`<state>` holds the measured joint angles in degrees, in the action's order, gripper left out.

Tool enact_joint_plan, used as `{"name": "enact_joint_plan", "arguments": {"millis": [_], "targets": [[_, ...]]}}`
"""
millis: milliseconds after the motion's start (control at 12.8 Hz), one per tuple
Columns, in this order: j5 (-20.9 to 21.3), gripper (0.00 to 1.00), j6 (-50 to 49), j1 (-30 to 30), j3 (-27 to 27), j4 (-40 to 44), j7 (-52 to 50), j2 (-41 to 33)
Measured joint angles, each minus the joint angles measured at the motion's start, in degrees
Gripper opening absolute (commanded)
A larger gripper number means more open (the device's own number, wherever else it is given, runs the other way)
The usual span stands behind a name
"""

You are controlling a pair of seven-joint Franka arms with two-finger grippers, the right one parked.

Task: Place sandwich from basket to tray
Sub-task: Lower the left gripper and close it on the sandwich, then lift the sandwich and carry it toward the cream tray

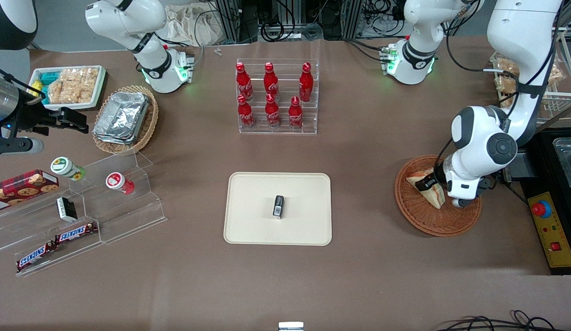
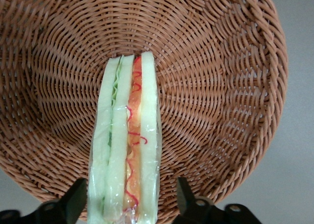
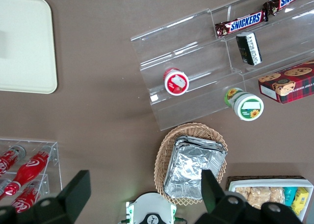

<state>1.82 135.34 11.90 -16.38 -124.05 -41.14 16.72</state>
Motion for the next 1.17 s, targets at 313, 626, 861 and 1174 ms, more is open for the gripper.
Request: {"name": "enact_joint_plan", "arguments": {"millis": [313,626,861,1174], "targets": [[0.0,0.0,-0.1,0.0,0.0,0.2,-2.3,-1.0],[0.0,0.0,-9.5,0.0,-0.3,3.8,-5.4,-6.5],[0.0,0.0,-19.3,-0.1,-2.9,12.1,-5.8,-8.4],[0.0,0.0,-24.5,-0.3,-8.0,19.3,-6.3,-7.9]]}}
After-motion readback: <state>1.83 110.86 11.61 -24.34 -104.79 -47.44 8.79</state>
